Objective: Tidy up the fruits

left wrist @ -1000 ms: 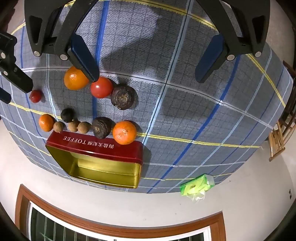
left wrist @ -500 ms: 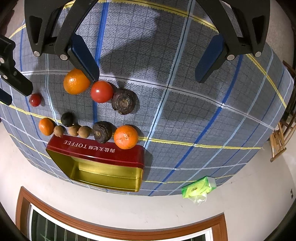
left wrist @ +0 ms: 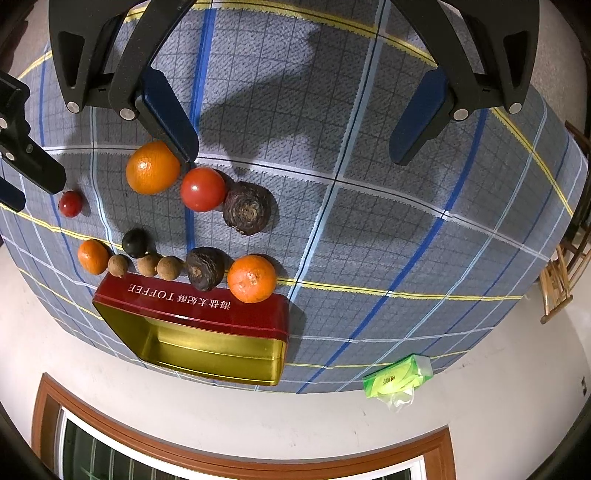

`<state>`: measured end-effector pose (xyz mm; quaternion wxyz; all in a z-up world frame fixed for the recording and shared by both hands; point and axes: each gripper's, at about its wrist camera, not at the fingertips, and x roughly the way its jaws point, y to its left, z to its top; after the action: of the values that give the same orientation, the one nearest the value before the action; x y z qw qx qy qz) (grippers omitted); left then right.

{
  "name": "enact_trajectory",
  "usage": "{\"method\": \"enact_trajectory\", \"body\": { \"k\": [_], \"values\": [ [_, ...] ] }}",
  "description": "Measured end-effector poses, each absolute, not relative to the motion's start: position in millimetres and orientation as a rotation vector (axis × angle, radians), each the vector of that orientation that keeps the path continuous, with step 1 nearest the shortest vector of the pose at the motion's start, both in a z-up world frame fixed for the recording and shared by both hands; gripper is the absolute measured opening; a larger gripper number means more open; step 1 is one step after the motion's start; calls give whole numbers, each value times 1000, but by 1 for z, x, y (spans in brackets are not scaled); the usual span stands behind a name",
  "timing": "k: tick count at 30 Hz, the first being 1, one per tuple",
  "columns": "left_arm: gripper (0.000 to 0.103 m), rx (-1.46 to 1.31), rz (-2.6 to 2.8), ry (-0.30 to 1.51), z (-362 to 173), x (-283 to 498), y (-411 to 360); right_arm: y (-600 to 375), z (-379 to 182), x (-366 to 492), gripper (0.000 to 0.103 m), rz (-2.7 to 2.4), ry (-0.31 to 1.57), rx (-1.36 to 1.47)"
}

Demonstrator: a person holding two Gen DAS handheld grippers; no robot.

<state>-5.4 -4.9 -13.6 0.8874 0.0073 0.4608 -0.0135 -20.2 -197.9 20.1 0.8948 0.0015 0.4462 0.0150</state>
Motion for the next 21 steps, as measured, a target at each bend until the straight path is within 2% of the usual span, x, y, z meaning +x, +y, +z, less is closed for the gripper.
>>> {"method": "enact_trajectory", "body": {
  "k": [21],
  "values": [
    [102, 10, -31, 958, -14, -7, -2, -196, 23, -26, 88, 35, 926, 4]
  ]
}}
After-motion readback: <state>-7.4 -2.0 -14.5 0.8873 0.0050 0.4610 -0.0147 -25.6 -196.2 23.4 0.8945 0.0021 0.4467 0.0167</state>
